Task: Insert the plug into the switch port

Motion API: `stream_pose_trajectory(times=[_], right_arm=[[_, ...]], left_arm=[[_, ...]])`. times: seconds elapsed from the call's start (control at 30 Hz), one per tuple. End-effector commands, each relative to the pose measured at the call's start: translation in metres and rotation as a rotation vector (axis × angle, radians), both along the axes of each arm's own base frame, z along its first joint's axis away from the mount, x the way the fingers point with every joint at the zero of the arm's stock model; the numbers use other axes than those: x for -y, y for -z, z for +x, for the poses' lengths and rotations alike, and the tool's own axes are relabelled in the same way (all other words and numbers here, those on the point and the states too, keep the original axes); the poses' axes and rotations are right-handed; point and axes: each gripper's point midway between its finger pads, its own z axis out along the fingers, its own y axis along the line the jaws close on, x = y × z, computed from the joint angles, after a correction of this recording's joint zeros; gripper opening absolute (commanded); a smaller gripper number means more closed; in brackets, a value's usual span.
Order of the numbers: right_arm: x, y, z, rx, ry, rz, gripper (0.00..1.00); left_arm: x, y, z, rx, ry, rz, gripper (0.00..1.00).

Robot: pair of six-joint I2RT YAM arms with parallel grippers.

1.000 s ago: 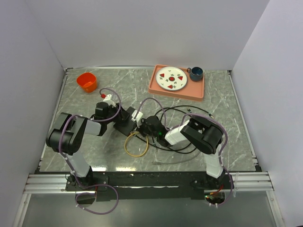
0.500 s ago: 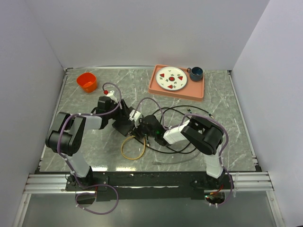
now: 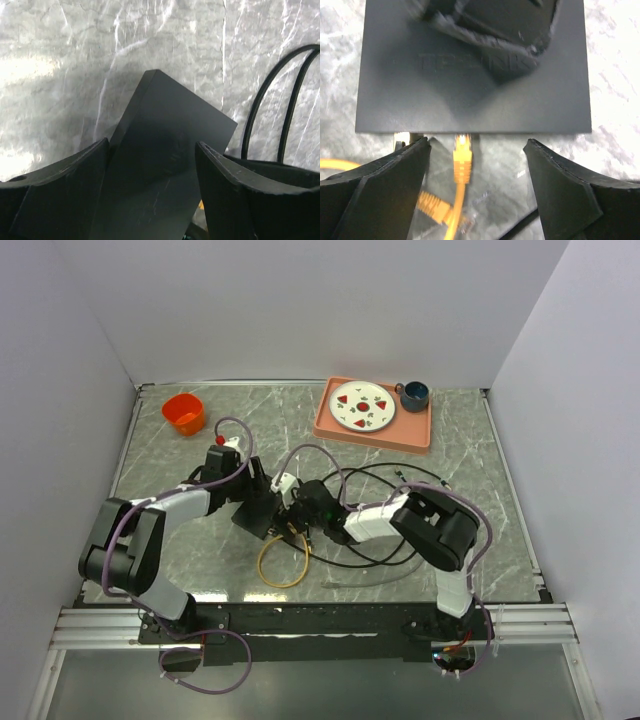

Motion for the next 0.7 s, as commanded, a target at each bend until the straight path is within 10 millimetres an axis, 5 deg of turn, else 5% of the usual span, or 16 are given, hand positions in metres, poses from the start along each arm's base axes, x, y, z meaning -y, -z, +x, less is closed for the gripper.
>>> stream_pose_trajectory(times=[0.0,0.23,0.43,0.67], right_arm=[[0.014,-0.020,-0.003,0.000,0.044,-0.011,0.89],[0.027,-0.044,0.012,0.017,0.141,-0.088,0.99],[0.043,-0.066,0.015,0.016,0.195,-0.028,0.99],[0.086,-0.095,0.022,-0.020,0.360,0.088,0.99]], left_arm=[[-0.002,-0.017,0.001,0.023,0.011,0.037,0.75],[-0.009,-0.019,0.003,0.021,-0.006,0.078,0.74],[-0.011,-0.048,0.001,0.087,0.002,0.072,0.73],[0.006,-0.083,-0.007,0.191,0.086,0.002,0.72]])
